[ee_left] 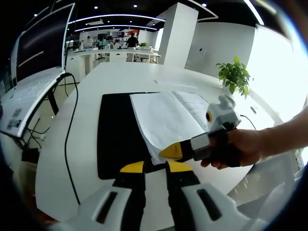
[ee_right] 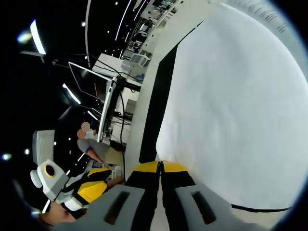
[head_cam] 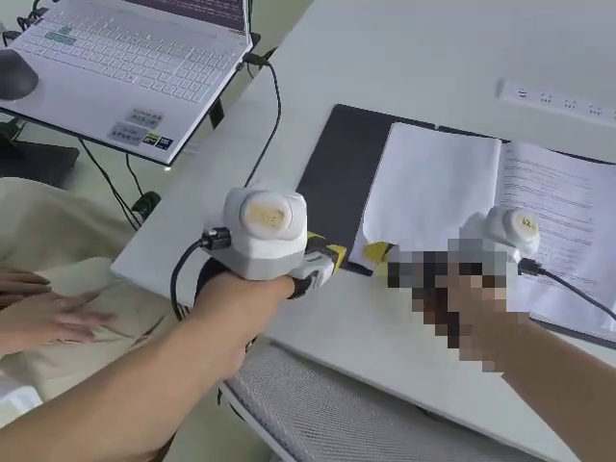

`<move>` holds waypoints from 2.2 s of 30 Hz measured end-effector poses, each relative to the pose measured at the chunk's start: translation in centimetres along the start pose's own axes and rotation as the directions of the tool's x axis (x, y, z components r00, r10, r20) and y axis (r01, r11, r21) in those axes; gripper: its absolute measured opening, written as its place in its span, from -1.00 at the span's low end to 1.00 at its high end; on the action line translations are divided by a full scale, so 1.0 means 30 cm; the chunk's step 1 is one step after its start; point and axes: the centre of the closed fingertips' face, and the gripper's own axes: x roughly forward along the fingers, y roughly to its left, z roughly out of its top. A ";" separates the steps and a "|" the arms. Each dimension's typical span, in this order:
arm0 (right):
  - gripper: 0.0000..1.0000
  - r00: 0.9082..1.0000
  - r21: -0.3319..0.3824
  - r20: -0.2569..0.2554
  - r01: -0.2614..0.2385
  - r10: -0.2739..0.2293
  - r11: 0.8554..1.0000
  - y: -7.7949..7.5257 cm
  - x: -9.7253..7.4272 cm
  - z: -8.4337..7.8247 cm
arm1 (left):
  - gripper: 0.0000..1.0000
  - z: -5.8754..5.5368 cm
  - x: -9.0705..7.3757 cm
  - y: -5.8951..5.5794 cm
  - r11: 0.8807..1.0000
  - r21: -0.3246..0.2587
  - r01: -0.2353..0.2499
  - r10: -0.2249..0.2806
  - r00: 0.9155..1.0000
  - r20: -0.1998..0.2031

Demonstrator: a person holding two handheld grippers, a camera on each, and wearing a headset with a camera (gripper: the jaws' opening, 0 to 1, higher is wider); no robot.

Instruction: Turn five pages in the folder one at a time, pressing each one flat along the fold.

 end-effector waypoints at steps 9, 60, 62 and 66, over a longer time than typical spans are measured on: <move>-0.90 0.999 0.035 0.006 -0.036 0.035 0.999 0.016 -0.008 -0.013 | -0.71 -0.010 0.036 0.004 1.000 0.014 0.003 -0.003 1.000 -0.018; -1.00 0.980 0.228 0.200 -0.052 0.006 0.972 -0.243 -0.251 0.488 | -1.00 -0.092 0.261 -0.074 0.999 0.034 -0.026 0.027 0.999 -0.046; -1.00 0.979 0.237 0.204 -0.049 -0.001 0.970 -0.246 -0.246 0.507 | -1.00 -0.094 0.268 -0.068 0.999 0.035 -0.028 0.029 0.999 -0.046; -1.00 0.971 0.274 0.238 -0.073 0.006 0.959 -0.254 -0.233 0.555 | -1.00 -0.097 0.281 -0.058 0.999 0.042 -0.032 0.034 0.998 -0.046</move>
